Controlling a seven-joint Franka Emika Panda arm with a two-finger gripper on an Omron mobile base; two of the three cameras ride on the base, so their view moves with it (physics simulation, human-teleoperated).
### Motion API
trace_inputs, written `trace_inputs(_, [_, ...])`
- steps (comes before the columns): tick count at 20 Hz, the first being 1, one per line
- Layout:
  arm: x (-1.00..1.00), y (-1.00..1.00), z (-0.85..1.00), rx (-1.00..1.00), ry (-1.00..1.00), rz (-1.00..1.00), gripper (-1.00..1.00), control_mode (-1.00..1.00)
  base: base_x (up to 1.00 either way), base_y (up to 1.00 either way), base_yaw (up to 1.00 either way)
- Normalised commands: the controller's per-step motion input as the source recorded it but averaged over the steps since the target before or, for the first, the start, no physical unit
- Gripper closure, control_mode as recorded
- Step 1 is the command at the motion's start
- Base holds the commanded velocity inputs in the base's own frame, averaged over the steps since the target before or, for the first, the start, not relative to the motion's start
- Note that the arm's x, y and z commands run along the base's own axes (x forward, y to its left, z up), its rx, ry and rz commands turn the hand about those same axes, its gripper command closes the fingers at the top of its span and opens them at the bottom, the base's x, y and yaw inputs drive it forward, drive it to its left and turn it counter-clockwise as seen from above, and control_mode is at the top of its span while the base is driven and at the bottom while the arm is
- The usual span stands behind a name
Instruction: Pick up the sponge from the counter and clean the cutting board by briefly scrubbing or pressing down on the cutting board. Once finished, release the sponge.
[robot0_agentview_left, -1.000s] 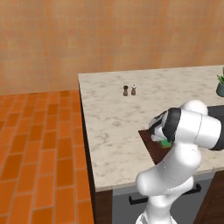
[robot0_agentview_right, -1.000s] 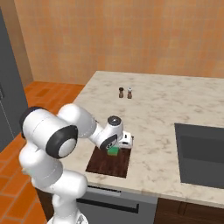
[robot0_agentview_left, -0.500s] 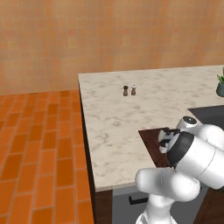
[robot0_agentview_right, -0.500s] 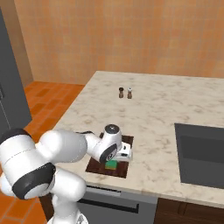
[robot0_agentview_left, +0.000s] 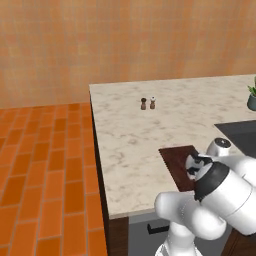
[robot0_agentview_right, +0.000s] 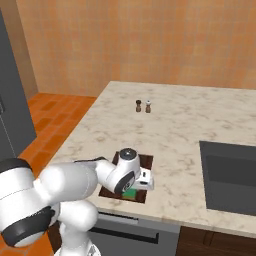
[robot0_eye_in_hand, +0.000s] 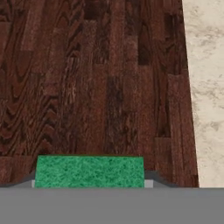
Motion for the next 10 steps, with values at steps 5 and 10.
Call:
trace_inputs(5, [0.61, 0.00, 0.00, 0.00, -0.03, 0.00, 1.00, -1.00, 0.00, 0.00, 0.00])
trace_inputs(10, [0.56, 0.00, 0.08, 0.01, -0.02, 0.00, 1.00, -1.00, 0.00, 0.00, 0.00])
